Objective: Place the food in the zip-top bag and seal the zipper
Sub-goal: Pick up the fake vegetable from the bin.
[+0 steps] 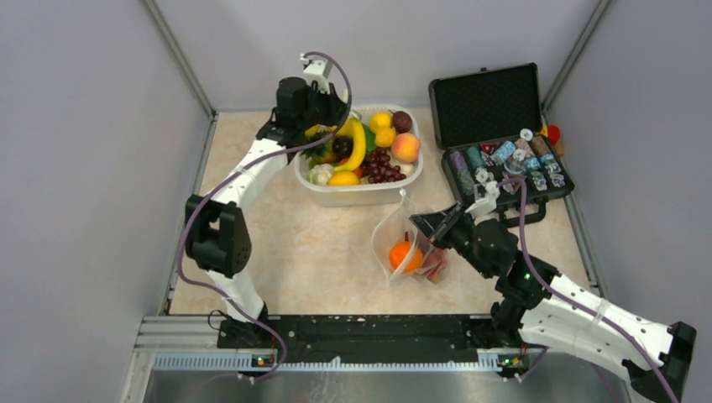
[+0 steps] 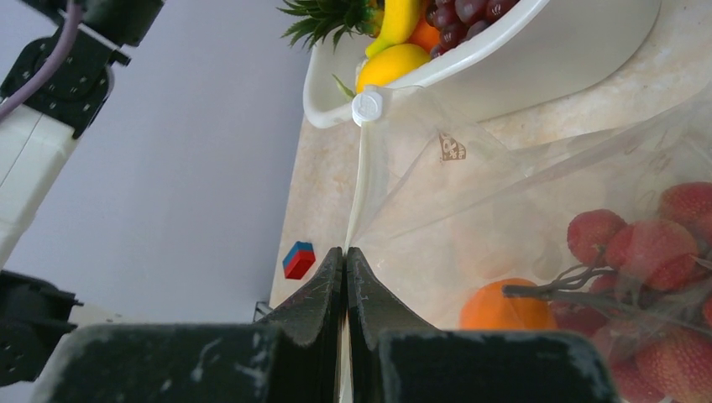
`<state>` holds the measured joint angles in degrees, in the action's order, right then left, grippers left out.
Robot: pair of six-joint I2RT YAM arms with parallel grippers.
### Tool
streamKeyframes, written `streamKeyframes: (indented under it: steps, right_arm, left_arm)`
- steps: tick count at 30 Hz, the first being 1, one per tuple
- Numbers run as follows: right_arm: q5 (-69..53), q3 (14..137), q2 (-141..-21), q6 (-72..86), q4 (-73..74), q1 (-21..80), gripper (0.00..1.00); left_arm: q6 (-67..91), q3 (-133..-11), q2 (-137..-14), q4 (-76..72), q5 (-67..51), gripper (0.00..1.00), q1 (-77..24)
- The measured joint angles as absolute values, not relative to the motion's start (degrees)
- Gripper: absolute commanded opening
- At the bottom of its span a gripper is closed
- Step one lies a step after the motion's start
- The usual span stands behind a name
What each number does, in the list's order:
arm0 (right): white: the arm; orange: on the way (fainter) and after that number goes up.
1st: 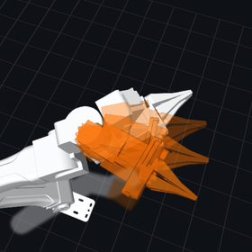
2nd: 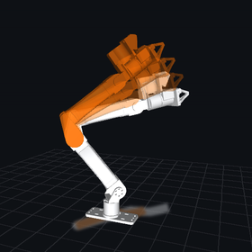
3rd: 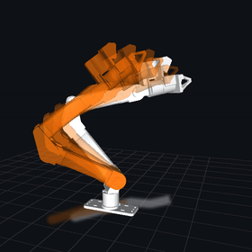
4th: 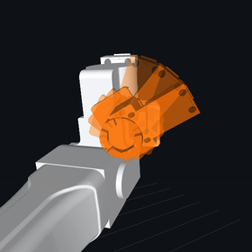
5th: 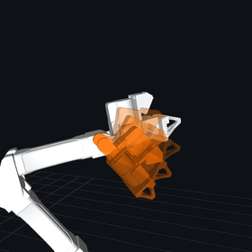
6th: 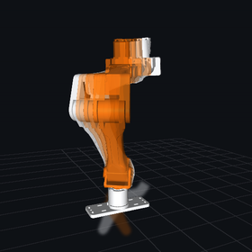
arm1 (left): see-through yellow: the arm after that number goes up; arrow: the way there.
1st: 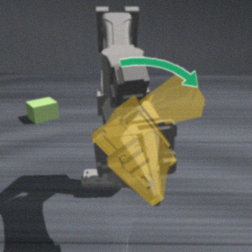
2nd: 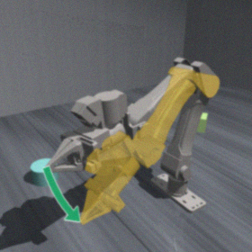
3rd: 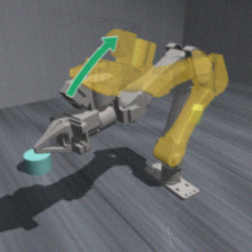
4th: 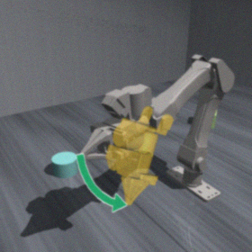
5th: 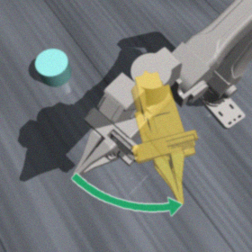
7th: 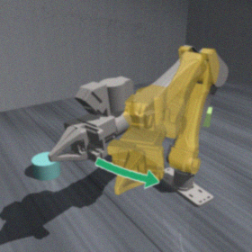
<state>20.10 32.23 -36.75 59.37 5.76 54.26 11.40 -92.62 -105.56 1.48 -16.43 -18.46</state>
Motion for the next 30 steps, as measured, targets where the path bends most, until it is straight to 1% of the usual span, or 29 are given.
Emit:
streamKeyframes:
  steps: [5, 7, 13, 18, 19, 21, 23, 26, 30]
  right_arm:
    - [20.29, 31.42, -36.16, 59.79, 5.72, 54.26, 0.00]
    - [20.29, 31.40, -36.10, 59.86, 5.63, 54.26, 0.00]
    - [20.29, 31.38, -36.05, 60.16, 5.58, 54.26, 0.00]
    - [20.29, 30.70, -36.01, 60.31, 5.56, 54.26, 0.00]
    - [20.29, 30.70, -36.01, 60.31, 5.54, 54.26, 0.00]
    - [20.29, 30.70, -35.99, 60.31, 5.52, 54.26, 0.00]
    - [20.29, 30.70, -36.01, 60.34, 5.54, 54.26, 0.00]
    - [20.32, 30.70, -36.01, 60.69, 5.54, 54.26, 0.00]
    - [20.38, 30.63, -35.94, 60.88, 5.52, 54.26, 0.00]
  left_arm:
    - [12.36, -81.36, -93.71, -3.86, -17.78, 0.01, -18.44]
    - [12.47, -79.37, -91.48, -4.84, -17.82, 0.02, -18.44]
    - [12.45, -76.64, -88.49, -4.97, -18.26, 0.04, -18.44]
    - [12.49, -75.40, -88.25, -4.99, -19.20, 0.09, -18.41]
    - [12.51, -75.37, -88.25, -5.06, -19.79, 0.11, -18.41]
    - [12.25, -75.77, -88.29, -4.91, -22.39, 0.10, -18.39]
    - [11.60, -79.59, -89.58, -2.09, -26.26, 0.11, -18.39]
    - [11.03, -89.19, -93.45, 2.24, -31.88, 0.13, -18.44]
    - [11.07, -91.72, -94.28, 2.63, -36.27, 0.14, -18.94]
